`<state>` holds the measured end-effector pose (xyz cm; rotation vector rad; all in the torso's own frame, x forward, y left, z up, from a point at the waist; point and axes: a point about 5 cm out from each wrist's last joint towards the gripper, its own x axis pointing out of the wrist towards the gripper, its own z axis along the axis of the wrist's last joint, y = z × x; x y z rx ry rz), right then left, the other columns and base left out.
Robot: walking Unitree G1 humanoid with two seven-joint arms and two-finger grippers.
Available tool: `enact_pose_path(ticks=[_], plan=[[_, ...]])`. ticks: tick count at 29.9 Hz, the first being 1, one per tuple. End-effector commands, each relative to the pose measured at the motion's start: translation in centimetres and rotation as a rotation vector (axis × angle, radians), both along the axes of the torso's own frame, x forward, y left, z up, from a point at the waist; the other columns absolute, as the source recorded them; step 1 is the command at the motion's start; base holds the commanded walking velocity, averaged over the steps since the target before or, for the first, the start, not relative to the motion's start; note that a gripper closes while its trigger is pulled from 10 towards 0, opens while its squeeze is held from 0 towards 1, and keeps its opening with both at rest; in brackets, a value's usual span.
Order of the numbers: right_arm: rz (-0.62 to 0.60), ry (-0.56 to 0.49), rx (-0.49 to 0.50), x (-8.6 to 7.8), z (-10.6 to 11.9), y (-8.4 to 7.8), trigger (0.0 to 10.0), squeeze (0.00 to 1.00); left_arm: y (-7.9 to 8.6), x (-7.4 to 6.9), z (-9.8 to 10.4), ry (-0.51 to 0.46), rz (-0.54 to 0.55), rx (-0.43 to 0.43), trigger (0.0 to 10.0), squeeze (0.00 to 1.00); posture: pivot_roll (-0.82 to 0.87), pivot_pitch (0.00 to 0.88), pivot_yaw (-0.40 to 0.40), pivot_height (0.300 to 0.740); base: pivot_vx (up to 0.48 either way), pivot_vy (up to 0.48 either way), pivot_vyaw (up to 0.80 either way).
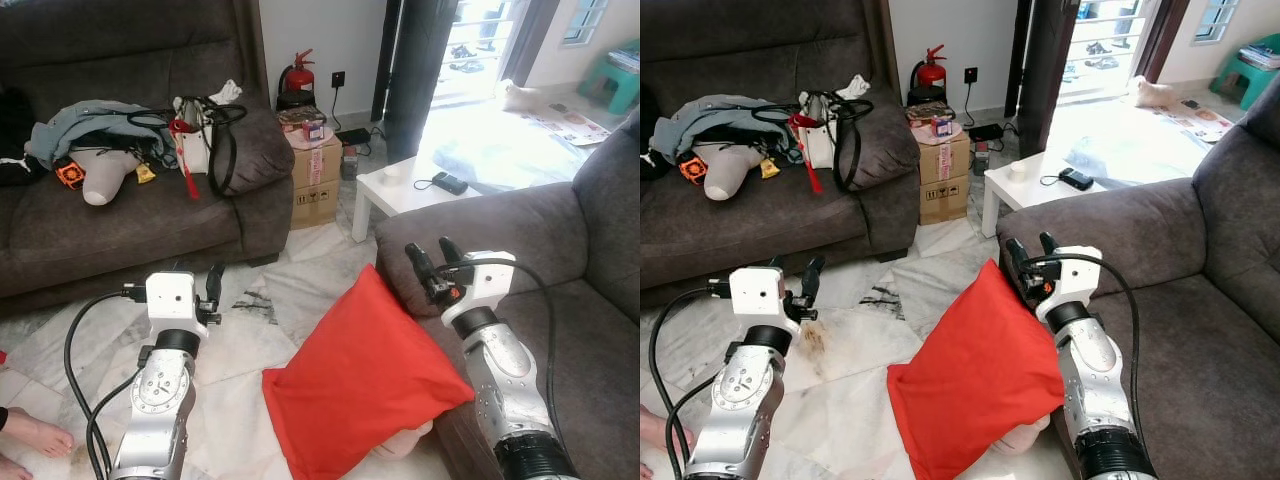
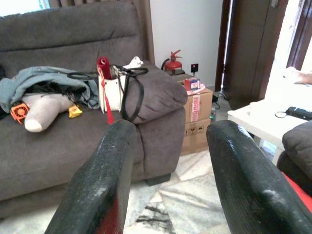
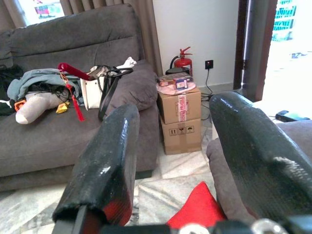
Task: Move the pillow to the sofa from floor
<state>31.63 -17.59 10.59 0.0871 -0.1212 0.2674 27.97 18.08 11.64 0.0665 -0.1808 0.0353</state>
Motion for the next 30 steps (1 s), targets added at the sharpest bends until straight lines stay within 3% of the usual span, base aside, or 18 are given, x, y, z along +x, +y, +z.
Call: enact_pose_path(ticks=[1, 7, 16, 30], plan=[[0.008, 0.001, -0.012, 0.38, 0.28, 0.17, 10.0, 0.0, -0.1, -0.08, -0.06, 0.01, 0.004, 0.003, 10.0, 0.0, 0.01, 0.069, -0.002, 0.698, 0.0, 0.0, 0.0], [0.014, 0.015, -0.014, 0.46, 0.16, 0.38, 10.0, 0.0, -0.07, -0.07, -0.08, 0.01, 0.007, 0.002, 10.0, 0.0, 0.0, 0.072, -0.002, 0.698, 0.0, 0.0, 0.0], [0.017, 0.02, -0.017, 0.44, 0.07, 0.42, 10.0, 0.0, 0.22, -0.08, -0.05, 0.01, 0.018, 0.004, 10.0, 0.0, 0.01, 0.076, -0.003, 0.648, 0.0, 0.0, 0.0], [0.025, 0.015, -0.029, 0.31, -0.03, 0.64, 10.0, 0.0, 0.18, -0.16, -0.04, 0.009, 0.021, 0.002, 10.0, 0.0, 0.01, 0.082, -0.008, 0.648, 0.0, 0.0, 0.0]])
